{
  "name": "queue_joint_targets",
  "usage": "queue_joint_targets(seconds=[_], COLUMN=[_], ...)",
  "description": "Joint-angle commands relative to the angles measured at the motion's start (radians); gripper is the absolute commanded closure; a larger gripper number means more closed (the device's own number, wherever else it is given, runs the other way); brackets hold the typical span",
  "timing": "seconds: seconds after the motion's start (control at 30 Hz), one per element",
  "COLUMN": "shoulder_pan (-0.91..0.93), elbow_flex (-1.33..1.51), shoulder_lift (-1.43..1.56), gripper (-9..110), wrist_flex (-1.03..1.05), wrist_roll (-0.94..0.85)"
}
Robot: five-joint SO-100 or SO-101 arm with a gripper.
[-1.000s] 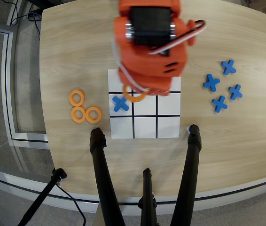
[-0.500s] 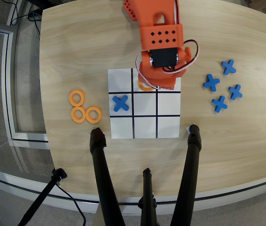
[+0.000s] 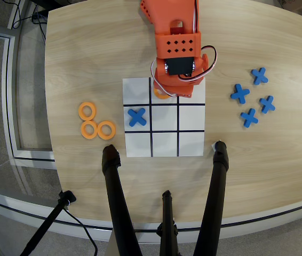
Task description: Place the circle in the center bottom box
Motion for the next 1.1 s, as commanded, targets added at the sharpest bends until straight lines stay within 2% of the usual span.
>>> queue_joint_targets(seconds=[0.0,0.07,0.23,0.5,0.53,0.67,0.87,1.03,1.07], shoulder_pan=[0.002,0.002,0.012,0.064,0.075,0.135,0.206,0.186,0.186], elbow_flex=[0.002,-0.003,-0.038,-0.284,-0.324,-0.365,0.005,0.387,0.448], shoulder_lift=[0.0,0.003,0.017,0.103,0.133,0.354,0.939,1.393,1.457], gripper=[102,101,86,84,79,77,77,78,81], wrist_flex=[-0.005,-0.002,0.014,0.215,0.259,0.339,0.414,0.632,0.66], wrist_roll=[-0.009,-0.014,-0.015,-0.021,-0.048,-0.086,-0.212,-0.325,-0.336])
